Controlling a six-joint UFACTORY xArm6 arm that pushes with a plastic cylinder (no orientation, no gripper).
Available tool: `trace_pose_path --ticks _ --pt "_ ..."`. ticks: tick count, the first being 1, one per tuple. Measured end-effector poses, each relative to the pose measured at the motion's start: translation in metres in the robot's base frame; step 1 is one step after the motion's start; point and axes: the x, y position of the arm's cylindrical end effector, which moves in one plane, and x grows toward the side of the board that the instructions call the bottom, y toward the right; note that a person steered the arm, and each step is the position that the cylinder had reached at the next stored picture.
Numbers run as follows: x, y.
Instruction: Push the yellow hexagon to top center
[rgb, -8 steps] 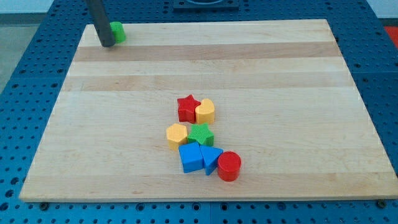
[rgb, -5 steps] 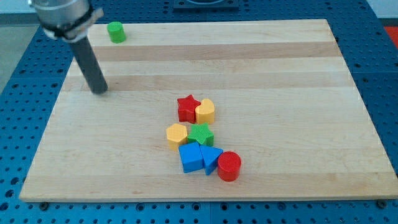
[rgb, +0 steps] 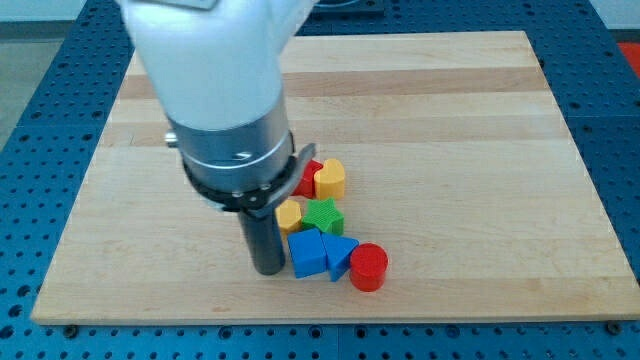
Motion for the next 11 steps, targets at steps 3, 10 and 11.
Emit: trace_pose_path --ticks 3,10,11 --pt "-0.041 0.016" --pt "-0.120 0.024" --pt "-0.144 0.029"
